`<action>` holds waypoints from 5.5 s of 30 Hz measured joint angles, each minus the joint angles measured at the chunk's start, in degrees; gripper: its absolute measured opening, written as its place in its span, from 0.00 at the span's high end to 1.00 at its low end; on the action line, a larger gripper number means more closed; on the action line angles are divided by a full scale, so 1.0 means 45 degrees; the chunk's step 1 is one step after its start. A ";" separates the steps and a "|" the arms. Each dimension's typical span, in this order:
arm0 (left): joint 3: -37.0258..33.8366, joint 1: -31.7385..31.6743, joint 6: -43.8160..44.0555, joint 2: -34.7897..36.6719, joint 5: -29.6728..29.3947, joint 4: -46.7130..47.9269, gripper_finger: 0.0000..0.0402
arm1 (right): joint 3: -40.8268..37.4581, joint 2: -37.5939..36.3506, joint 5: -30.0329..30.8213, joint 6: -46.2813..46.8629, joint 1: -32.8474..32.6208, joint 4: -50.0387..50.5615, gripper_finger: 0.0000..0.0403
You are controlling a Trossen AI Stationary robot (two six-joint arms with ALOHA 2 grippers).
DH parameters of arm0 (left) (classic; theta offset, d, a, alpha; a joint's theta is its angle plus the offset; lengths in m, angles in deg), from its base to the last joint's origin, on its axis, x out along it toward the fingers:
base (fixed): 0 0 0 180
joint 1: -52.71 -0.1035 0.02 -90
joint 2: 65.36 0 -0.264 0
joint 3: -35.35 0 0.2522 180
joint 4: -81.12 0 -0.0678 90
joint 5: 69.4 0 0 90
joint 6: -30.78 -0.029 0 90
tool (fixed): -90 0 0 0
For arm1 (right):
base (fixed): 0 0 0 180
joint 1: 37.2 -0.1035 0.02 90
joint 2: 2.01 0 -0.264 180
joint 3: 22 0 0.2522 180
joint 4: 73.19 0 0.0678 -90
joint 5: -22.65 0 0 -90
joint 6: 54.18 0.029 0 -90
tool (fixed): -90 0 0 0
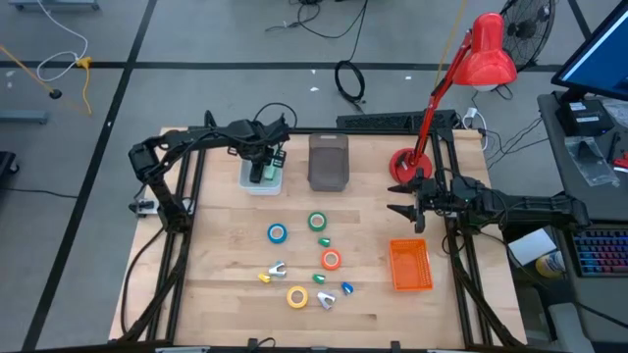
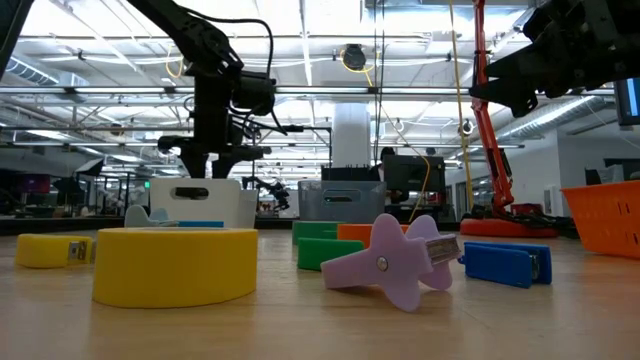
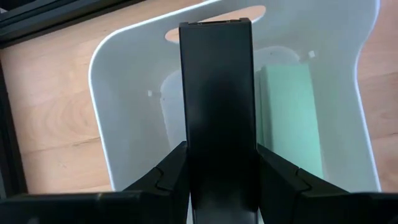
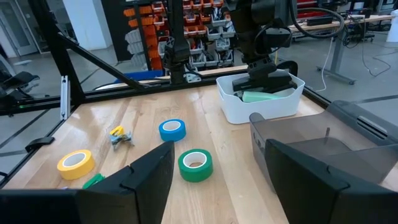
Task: Pick and place Stapler, Stapler remover, tape
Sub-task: Put the black stapler into the white bin, then put the yellow stapler into the white bin
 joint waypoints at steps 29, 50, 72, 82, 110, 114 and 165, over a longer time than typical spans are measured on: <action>0.0073 0.0386 -0.0114 0.3248 -0.0007 0.0458 0.26 | -0.0010 -0.0005 -0.0044 0.0000 -0.0005 -0.0034 0.40; 0.0088 0.7490 -0.0192 0.4668 0.0029 0.0154 0.26 | -0.0010 -0.0002 -0.0044 0.0000 -0.0005 -0.0039 0.40; 0.0078 0.9569 0.5663 0.2789 -0.1610 0.1937 0.26 | -0.0010 -0.0002 -0.0052 0.0000 -0.0005 -0.0024 0.40; 0.0083 0.5775 0.3674 0.3245 -0.2097 0.2359 0.26 | -0.0010 0.0000 -0.0049 0.0277 -0.0005 -0.0029 0.40; 0.0083 0.0442 -0.0335 0.0211 -0.0418 0.0096 0.26 | -0.0010 -0.0005 -0.0049 0.0665 -0.0005 -0.0029 0.40; 0.0083 0.0180 -0.0336 0.0185 -0.0184 0.0091 0.26 | -0.0010 -0.0005 -0.0049 0.0663 -0.0004 -0.0024 0.40; 0.0198 0.0215 0.0373 0.1761 0.1696 0.0563 0.97 | 0.0000 -0.0003 -0.0049 0.0665 -0.0002 -0.0024 0.40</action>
